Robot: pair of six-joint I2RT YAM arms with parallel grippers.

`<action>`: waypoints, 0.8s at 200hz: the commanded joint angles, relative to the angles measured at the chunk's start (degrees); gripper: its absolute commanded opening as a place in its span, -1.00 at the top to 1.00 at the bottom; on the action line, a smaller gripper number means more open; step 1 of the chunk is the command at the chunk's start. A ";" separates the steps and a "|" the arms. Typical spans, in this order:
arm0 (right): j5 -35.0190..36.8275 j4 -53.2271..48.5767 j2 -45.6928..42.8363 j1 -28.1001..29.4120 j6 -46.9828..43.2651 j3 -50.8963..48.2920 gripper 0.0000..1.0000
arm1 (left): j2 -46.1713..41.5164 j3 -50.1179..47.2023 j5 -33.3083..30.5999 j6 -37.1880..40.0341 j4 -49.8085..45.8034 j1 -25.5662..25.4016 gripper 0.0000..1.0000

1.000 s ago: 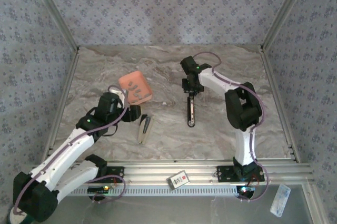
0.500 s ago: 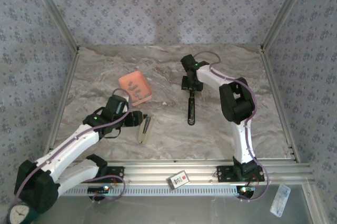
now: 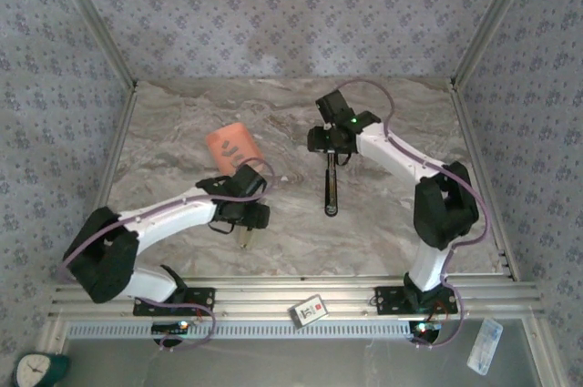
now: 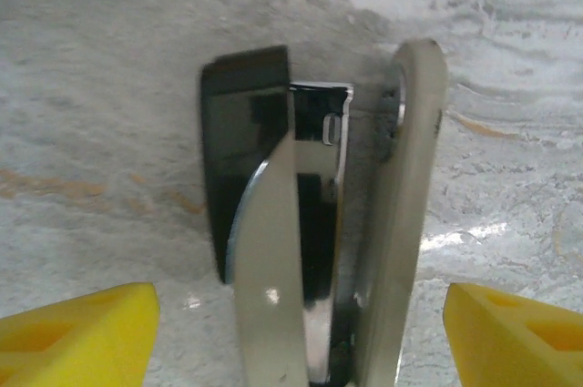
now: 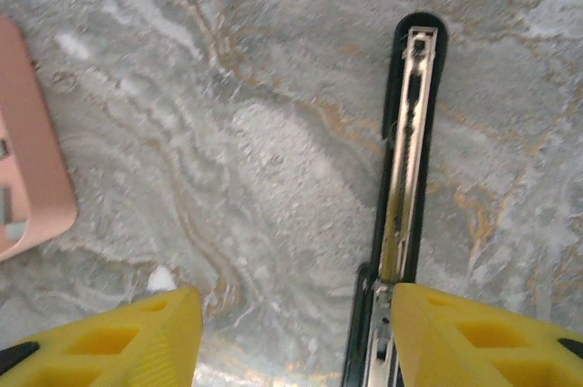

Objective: Load the staples into the stapler

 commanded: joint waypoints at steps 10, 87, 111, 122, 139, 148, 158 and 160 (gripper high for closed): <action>-2.18 1.52 -3.91 0.29 -0.73 -6.03 -0.17 | 3.86 1.80 -0.83 1.34 -0.43 -1.17 -0.60; -4.05 10.14 -14.72 0.78 0.26 -19.00 -0.16 | 7.14 2.58 -3.96 2.44 0.51 -3.24 0.13; -8.17 17.50 -18.53 0.88 -0.11 -24.63 -0.16 | 4.35 3.53 -6.38 4.89 1.15 -4.63 0.33; -9.61 20.55 -20.50 1.31 -0.97 -27.21 -0.16 | 2.20 3.77 -7.49 6.61 2.38 -5.24 0.38; -11.67 25.12 -24.05 1.99 -1.48 -31.38 -0.19 | -1.74 3.06 -8.25 11.47 6.48 -6.39 0.41; -13.88 28.65 -26.00 2.13 -0.87 -34.12 -0.20 | -4.31 1.96 -8.45 14.76 9.62 -7.06 0.41; -16.68 33.64 -28.11 2.30 0.42 -37.71 -0.21 | -7.19 0.30 -8.38 18.32 13.83 -7.54 0.41; -17.06 34.67 -28.46 2.28 0.74 -38.32 -0.22 | -7.75 0.09 -8.35 19.00 14.56 -7.60 0.41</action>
